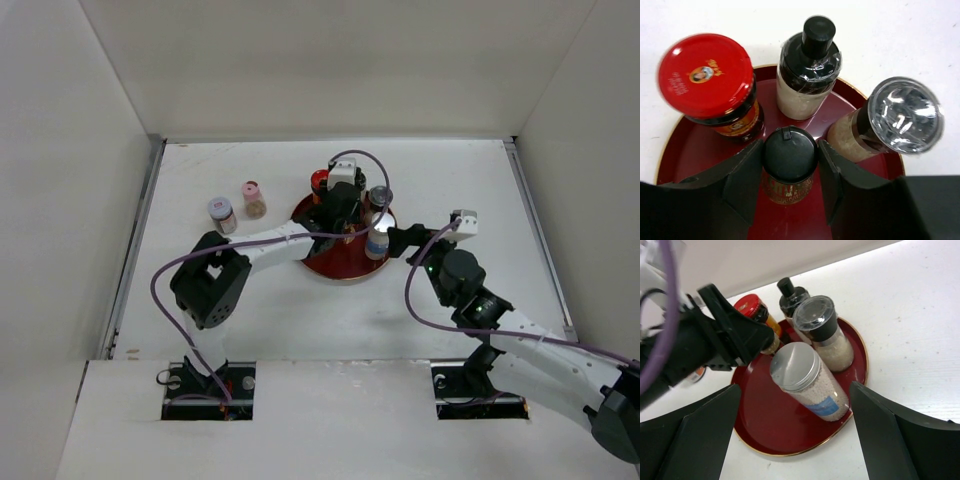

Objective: Organize the condiment bottles

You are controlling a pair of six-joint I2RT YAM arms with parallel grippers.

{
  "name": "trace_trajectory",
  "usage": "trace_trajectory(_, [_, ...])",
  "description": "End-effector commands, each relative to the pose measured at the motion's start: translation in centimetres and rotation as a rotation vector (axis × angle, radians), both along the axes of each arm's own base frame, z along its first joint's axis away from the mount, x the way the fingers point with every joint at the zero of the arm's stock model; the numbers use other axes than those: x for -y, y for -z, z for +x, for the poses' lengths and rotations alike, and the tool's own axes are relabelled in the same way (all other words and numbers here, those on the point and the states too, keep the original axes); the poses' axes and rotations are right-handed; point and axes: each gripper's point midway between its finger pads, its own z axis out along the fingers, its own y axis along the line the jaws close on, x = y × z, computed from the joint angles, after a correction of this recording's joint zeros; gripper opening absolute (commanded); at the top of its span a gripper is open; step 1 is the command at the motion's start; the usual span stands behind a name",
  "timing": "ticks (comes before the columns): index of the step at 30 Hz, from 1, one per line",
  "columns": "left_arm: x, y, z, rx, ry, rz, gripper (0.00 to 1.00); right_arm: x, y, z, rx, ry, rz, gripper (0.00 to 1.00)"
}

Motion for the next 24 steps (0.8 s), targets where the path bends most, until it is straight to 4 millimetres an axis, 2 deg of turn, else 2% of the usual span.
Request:
trace_trajectory(1, [1.7, -2.8, 1.8, 0.073, 0.007, -0.061, 0.27, 0.7, -1.8, 0.2, 0.048, 0.033, 0.072, 0.96])
trace_trajectory(7, [2.2, -0.9, 2.1, 0.064, 0.009, -0.049, 0.36, 0.8, -1.8, 0.2, 0.05, 0.034, 0.069, 0.96])
trace_trajectory(11, [2.0, -0.7, 1.8, 0.065, 0.007, -0.046, 0.58, 0.8, -1.7, 0.2, 0.046, 0.036, 0.066, 0.96])
trace_trajectory(14, [1.8, -1.7, 1.3, 0.08, 0.006, -0.056, 0.72, 0.7, -1.7, 0.2, 0.045, 0.033, 0.066, 0.96])
trace_trajectory(20, [0.6, -4.8, -0.4, 0.127, -0.003, -0.08, 0.8, 0.5, -1.6, 0.3, 0.04, 0.03, 0.062, 0.97])
trace_trajectory(24, [-2.3, -7.2, -1.4, 0.17, -0.052, -0.102, 0.8, 0.5, -1.6, 0.2, 0.04, 0.027, 0.061, 0.97])
